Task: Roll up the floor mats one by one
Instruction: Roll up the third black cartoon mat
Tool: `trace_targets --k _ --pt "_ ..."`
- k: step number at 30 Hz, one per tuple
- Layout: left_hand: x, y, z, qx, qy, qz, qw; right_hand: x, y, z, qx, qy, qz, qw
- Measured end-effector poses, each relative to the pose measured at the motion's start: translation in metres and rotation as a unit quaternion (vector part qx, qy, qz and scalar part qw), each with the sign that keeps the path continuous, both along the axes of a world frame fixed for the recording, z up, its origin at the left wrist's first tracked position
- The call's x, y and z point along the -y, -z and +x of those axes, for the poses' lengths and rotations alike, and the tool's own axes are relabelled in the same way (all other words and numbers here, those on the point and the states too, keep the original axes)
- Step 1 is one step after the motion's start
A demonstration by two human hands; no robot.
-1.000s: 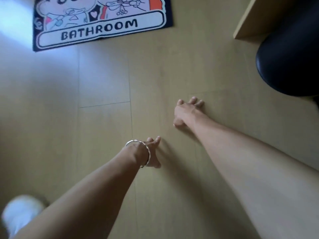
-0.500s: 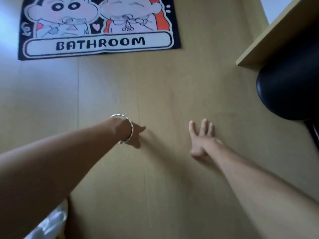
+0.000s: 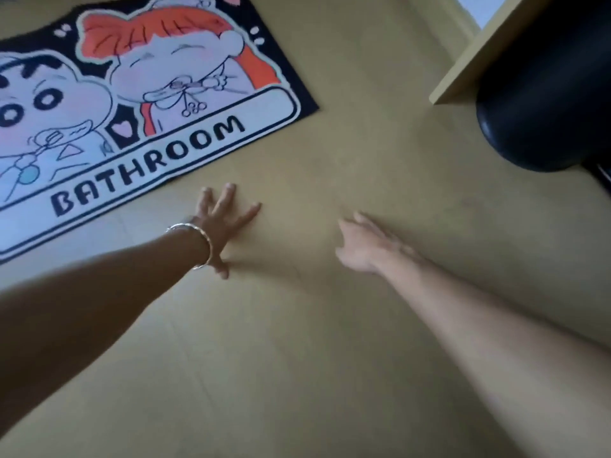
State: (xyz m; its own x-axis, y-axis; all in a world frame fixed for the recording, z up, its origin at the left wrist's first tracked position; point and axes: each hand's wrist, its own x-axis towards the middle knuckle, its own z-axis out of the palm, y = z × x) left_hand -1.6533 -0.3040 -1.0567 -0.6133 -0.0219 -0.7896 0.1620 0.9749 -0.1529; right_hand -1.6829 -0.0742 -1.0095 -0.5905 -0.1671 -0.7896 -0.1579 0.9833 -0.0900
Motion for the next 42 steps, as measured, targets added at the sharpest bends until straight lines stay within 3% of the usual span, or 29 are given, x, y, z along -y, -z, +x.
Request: trace_targets --k 7,13,20,23,29,33,36,39,42 --pt "0.008 0.001 -0.001 0.010 -0.070 0.077 0.995 0.103 -0.059 -0.019 0.008 -0.051 -0.072 0.996" --pt "0.006 -0.010 0.000 0.017 -0.099 0.092 0.991 0.122 -0.078 -0.039 0.011 -0.038 -0.112 0.993" --pt "0.011 0.001 -0.001 0.015 -0.079 0.092 0.993 0.097 -0.054 -0.035 0.055 -0.105 -0.048 0.992" --pt "0.011 0.002 0.001 0.013 -0.078 0.094 0.992 0.093 -0.060 -0.036 0.064 -0.179 -0.017 0.982" --pt "0.017 -0.016 -0.011 0.014 -0.074 0.142 0.987 0.104 -0.095 -0.072 0.002 -0.261 -0.022 0.965" --pt "0.044 -0.035 -0.002 -0.029 -0.091 0.143 0.985 0.147 -0.058 -0.087 -0.032 -0.247 -0.096 0.964" --pt "0.080 -0.047 0.008 -0.066 -0.162 0.096 0.980 0.189 -0.016 -0.089 -0.061 -0.291 -0.107 0.949" --pt "0.102 -0.033 0.031 -0.135 -0.291 0.055 0.946 0.226 0.014 -0.086 -0.105 -0.342 -0.137 0.924" --pt "0.083 -0.002 0.069 -0.110 -0.374 0.084 0.917 0.252 0.036 -0.082 -0.125 -0.379 -0.155 0.904"
